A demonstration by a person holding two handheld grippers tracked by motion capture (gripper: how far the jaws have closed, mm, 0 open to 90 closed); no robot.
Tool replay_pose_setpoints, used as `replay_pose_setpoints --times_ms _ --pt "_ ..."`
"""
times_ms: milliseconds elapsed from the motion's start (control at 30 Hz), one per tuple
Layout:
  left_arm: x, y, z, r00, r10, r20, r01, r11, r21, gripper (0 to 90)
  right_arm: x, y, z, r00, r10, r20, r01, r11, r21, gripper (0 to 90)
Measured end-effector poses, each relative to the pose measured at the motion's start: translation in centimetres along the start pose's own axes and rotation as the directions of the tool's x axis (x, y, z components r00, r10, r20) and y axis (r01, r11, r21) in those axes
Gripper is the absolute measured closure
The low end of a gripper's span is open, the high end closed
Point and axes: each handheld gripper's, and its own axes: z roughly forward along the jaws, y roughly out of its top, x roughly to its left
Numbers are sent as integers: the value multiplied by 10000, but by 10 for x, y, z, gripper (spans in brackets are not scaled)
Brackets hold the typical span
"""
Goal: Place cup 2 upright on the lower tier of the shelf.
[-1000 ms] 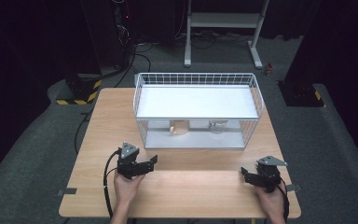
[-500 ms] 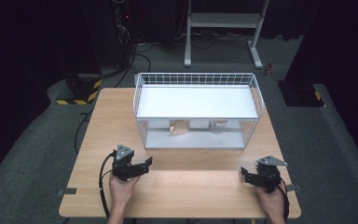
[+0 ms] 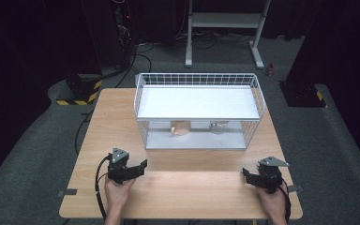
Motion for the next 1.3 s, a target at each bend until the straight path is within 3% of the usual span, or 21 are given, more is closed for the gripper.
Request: replay_pose_setpoints --times_ms 233,900,1200,1300 --pt "6 -7 1 9998 -4 -206 4 10000 -15 178 0 0 0 10000 -17 -2 17 10000 -2 223" --pt "14 -22 17 9951 235 -957 -158 9967 802 179 0 0 0 10000 -16 -1 16 10000 -2 223" --pt "14 -24 22 9916 336 -1248 -229 9960 865 181 0 0 0 10000 -14 -3 14 10000 -3 223" --pt "11 -25 23 9872 628 -1469 -491 9943 950 181 0 0 0 10000 -16 -2 16 10000 -3 223"
